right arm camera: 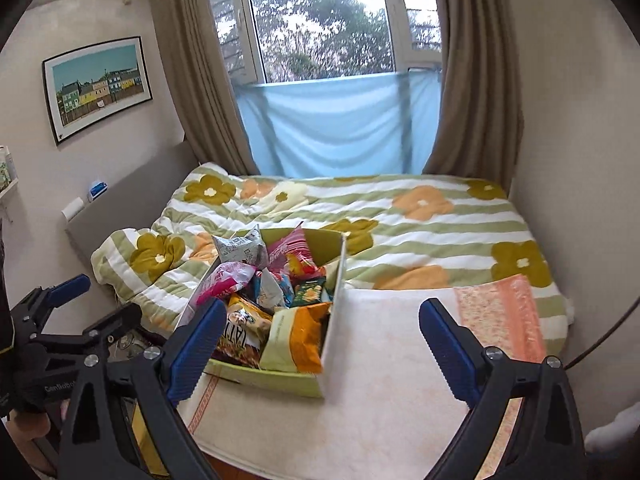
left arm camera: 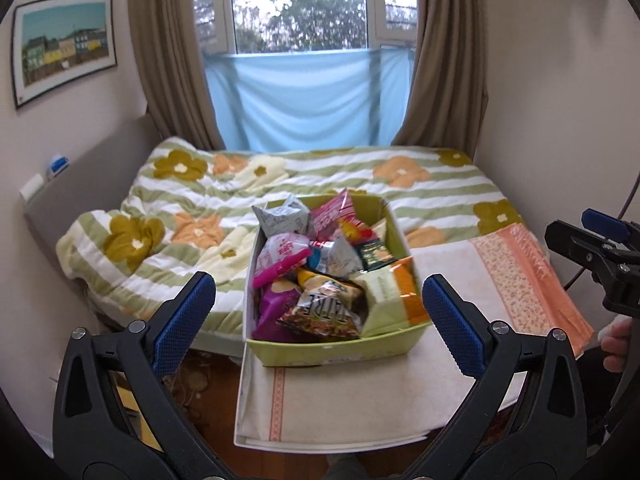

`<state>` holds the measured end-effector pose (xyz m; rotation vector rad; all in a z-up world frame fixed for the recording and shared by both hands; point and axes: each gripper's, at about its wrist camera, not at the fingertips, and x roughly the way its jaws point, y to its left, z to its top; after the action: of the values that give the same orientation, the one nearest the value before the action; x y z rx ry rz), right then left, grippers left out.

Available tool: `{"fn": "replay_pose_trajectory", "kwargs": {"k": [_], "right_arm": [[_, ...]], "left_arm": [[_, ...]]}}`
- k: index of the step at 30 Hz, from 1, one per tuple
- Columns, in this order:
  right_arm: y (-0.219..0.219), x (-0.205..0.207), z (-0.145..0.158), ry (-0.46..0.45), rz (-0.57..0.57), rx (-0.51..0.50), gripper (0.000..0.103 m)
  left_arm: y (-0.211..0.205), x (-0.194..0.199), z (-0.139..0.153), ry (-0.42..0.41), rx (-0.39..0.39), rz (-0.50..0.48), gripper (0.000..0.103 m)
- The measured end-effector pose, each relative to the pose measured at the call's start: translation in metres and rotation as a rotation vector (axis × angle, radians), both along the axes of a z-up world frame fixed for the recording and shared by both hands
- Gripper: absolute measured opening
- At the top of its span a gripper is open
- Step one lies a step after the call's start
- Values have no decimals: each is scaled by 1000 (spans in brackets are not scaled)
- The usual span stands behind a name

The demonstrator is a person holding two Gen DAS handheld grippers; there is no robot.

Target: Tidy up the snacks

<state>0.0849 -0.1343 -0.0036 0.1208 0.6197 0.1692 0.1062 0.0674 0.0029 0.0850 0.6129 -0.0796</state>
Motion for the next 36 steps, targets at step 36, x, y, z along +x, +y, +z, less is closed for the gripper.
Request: {"fn": "replay_pose_trajectory", "kwargs": {"k": [36], "right_arm": [[-38,-140,9,-88,-191,-118,103]], "left_arm": [[-31,-131,15,-117,-55,-30,103]]}}
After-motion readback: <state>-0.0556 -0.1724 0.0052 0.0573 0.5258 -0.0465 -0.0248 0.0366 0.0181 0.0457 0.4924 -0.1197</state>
